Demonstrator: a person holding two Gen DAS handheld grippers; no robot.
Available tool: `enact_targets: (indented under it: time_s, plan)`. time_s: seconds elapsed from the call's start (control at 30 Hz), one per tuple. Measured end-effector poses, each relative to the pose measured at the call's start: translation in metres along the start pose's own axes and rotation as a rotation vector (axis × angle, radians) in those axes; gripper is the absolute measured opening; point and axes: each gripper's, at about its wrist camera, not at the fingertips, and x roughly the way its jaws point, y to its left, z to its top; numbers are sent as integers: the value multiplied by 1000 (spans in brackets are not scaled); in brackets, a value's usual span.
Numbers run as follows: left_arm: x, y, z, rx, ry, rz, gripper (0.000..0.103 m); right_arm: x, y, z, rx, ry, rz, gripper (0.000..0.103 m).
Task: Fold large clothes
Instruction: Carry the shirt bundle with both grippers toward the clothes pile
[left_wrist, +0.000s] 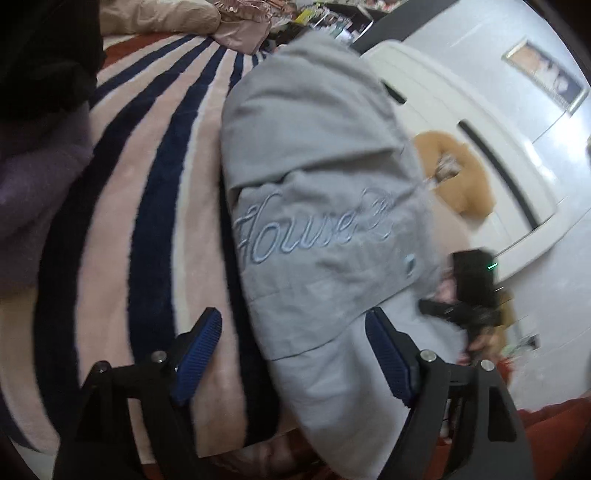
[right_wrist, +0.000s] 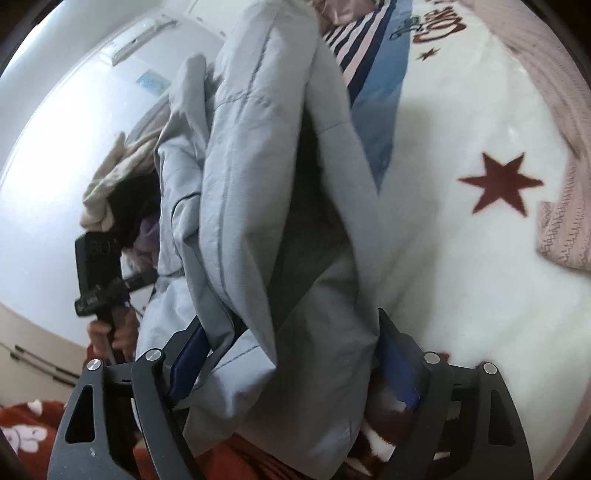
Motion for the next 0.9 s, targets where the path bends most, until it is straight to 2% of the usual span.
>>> enact_targets:
  time_s: [0.07, 0.1, 0.17, 0.23, 0.3, 0.37, 0.4, 0.47, 0.6, 0.77, 0.9]
  plan:
    - [9, -1, 2, -3, 6, -27, 75, 12, -3, -6, 19, 7, 40, 76]
    - [16, -2, 2, -8, 17, -19, 67, 15, -5, -4, 31, 9, 64, 69]
    - [32, -2, 3, -37, 43, -2, 62, 20, -8, -7, 75, 13, 127, 57]
    - [40, -4, 5, -52, 31, -32, 60, 21, -13, -5, 86, 7, 127, 50]
    - [39, -8, 7, -43, 21, -38, 49, 22, -9, -3, 84, -4, 133, 33]
    - [36, -19, 11, -19, 12, -27, 43, 17, -7, 1, 78, -24, 156, 21]
    - [33, -29, 14, 17, 3, -11, 39, 11, -3, 2, 61, -33, 142, 19]
    - [24, -44, 22, 61, -26, -5, 36, 3, 10, 10, 21, -68, 123, 17]
    - [-15, -80, 57, 145, -119, 4, 35, -24, 37, 34, -22, -155, 180, 16]
    - [-81, -127, 112, 284, -218, 58, 36, -57, 114, 86, -182, -261, 217, 16]
    - [-163, -147, 143, 364, -330, 123, 36, -61, 191, 125, -310, -313, 256, 16]
